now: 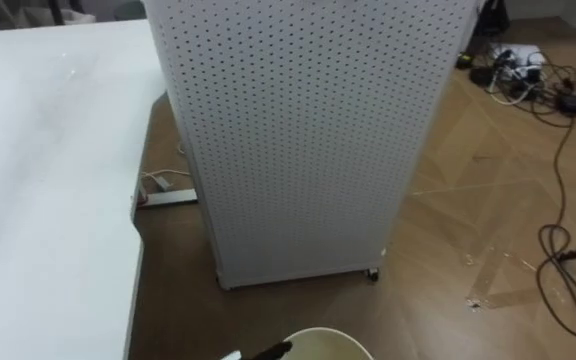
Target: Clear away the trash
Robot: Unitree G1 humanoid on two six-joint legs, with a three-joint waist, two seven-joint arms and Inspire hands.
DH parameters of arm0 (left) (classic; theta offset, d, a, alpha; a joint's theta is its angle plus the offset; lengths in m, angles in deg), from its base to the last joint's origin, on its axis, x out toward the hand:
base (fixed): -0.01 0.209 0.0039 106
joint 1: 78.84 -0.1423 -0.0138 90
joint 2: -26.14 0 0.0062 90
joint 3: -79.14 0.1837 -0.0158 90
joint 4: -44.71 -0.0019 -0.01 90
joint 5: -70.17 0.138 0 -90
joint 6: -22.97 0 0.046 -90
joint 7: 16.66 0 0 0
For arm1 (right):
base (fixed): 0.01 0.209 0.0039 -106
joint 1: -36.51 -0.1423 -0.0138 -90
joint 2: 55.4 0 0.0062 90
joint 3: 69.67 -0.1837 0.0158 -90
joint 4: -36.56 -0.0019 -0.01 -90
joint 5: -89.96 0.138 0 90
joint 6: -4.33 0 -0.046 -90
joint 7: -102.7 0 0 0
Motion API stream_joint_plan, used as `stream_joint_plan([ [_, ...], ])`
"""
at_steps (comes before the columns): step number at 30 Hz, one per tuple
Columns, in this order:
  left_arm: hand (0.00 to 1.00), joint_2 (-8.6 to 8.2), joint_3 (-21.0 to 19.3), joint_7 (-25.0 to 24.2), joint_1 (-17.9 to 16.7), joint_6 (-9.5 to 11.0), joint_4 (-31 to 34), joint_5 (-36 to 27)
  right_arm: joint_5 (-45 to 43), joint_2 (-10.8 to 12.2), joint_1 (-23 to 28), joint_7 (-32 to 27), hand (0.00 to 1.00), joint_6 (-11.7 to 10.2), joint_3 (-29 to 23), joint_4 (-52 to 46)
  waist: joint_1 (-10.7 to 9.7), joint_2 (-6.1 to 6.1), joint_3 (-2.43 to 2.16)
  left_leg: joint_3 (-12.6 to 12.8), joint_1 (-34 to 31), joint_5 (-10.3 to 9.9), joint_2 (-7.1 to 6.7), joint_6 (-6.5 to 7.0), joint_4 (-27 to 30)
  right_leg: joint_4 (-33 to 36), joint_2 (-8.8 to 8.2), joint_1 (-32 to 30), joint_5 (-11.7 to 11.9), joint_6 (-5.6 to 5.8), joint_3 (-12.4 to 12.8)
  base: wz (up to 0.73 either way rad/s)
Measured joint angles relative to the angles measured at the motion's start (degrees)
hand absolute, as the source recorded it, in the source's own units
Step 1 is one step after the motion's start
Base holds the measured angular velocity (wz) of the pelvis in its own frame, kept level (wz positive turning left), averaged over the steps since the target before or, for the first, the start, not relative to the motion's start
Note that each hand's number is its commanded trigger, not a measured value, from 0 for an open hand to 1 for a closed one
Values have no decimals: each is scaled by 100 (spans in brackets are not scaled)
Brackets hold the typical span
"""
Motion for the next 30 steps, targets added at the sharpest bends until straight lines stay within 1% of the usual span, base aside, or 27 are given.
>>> stream_joint_plan([
  [1,0,-32,-34,5,4,3,-78,15,0,3,-4,1,100,7,3,0,12,-2,-3,73,7,-31,27,-4,0,-12,24,-24,31,-7,-10,-72],
  [2,0,-79,-88,11,7,2,-268,10,12,4,-6,5,100,13,4,1,4,6,-2,201,16,-134,100,-7,9,-37,85,-64,116,-22,-38,-77],
  [3,0,-112,-91,17,5,-1,-430,15,38,8,-11,5,100,23,4,1,42,-6,-11,359,14,-179,150,-21,49,-56,87,-121,209,-51,-139,-79],
  [4,0,-127,-91,20,1,0,-517,30,44,6,-21,0,100,24,5,2,61,-1,-11,435,12,-202,207,-26,73,-68,68,-122,249,-73,-269,-84],
  [6,0,-136,-148,23,-19,-4,-769,287,7,25,-22,2,100,23,4,19,53,18,-20,680,-5,-282,300,-52,171,-114,-51,-197,380,-187,-876,-73],
  [7,0,-124,-169,23,-24,-5,-774,343,7,32,-25,1,100,18,0,26,55,18,-19,733,-19,-300,315,-64,205,-123,-60,-223,403,-211,-949,-56],
  [10,0,-148,-356,22,-10,1,-790,346,25,34,-41,1,100,-17,-54,93,43,46,-27,863,-75,-329,346,-80,257,-126,-22,-336,447,-255,-954,-34],
  [12,0,-209,-462,30,-9,7,-833,344,3,49,-212,55,100,-61,-53,263,41,72,-18,1056,-61,-349,422,-113,343,-126,-7,-369,479,-299,-991,-40],
  [13,0,-211,-480,39,-9,7,-857,344,2,49,-257,77,100,-72,-45,298,42,88,-12,1071,-58,-358,432,-125,357,-126,-16,-369,486,-313,-1041,-30],
  [14,0,-227,-489,45,-7,8,-905,345,11,58,-317,107,100,-100,-44,351,36,120,-16,1115,-75,-366,468,-138,398,-134,-48,-372,491,-340,-1176,-15],
  [15,0,-235,-506,50,-6,9,-931,344,19,63,-340,114,100,-120,-44,353,36,140,-5,1131,-111,-395,511,-155,481,-138,-63,-384,481,-374,-1292,-10],
  [17,0,-272,-576,53,2,17,-1122,344,24,80,-387,113,100,-121,-39,381,59,156,3,1138,-115,-424,575,-196,583,-99,-29,-382,429,-419,-1304,-6],
  [18,0,-257,-609,56,0,12,-1219,353,38,83,-387,125,100,-144,-17,373,65,165,9,1132,-171,-461,650,-236,761,-28,14,-400,338,-487,-1335,0],
  [19,0,-232,-616,56,-9,12,-1221,351,39,81,-380,129,100,-169,-12,363,74,172,9,1133,-232,-491,703,-258,893,15,21,-430,294,-504,-1351,0],
  [20,0,-228,-639,55,-9,8,-1221,348,18,84,-381,132,100,-175,-11,355,103,190,21,1123,-349,-544,795,-306,1199,125,27,-463,187,-520,-1429,0],
  [21,0,-216,-708,54,-17,4,-1227,336,-2,94,-362,150,100,-172,-4,355,175,194,23,1067,-447,-551,907,-313,1568,234,36,-473,61,-517,-1450,-4],
  [22,0,-220,-753,53,-19,5,-1227,333,-12,92,-358,166,100,-172,-3,354,217,203,25,994,-507,-544,968,-315,1811,289,43,-486,4,-533,-1445,-23],
  [23,0,-251,-838,49,-20,5,-1227,326,-56,68,-356,204,100,-175,3,356,318,252,16,824,-671,-510,1171,-293,2425,395,105,-442,-93,-587,-1409,-36],
  [24,0,-272,-884,47,-19,7,-1227,304,-82,53,-350,269,100,-177,4,366,373,318,-7,534,-911,-363,1370,-240,3144,491,178,-358,-203,-639,-1406,-40],
  [25,0,-284,-923,49,-18,7,-1227,301,-83,53,-346,314,100,-180,11,365,372,333,-7,395,-1034,-214,1449,-224,3479,536,213,-312,-254,-672,-1398,-33],
  [26,0,-294,-1027,53,-7,17,-1226,275,-83,47,-344,379,100,-190,13,361,375,310,-4,182,-1276,200,1541,-178,4059,681,226,-221,-363,-729,-1338,-33],
  [27,0,-331,-1054,54,-20,64,-1229,181,-87,25,-342,414,100,-190,13,361,405,271,6,68,-1435,633,1582,-157,4393,790,230,-174,-457,-773,-1236,-36],
  [28,0,-337,-1053,55,-42,99,-1228,140,-90,20,-339,429,100,-190,14,361,448,238,16,58,-1474,801,1597,-156,4501,819,236,-152,-490,-800,-1184,-33],
  [29,0,-353,-1054,57,-41,156,-1226,63,-74,-11,-309,424,100,-191,16,336,453,236,5,-36,-1611,826,1563,-172,4613,851,242,-132,-535,-840,-1091,-15],
  [30,0,-357,-1056,60,-11,207,-1222,64,-87,-54,-280,415,100,-190,14,325,469,210,14,-184,-1803,689,1447,-158,4560,892,239,-130,-544,-849,-1034,-9],
])
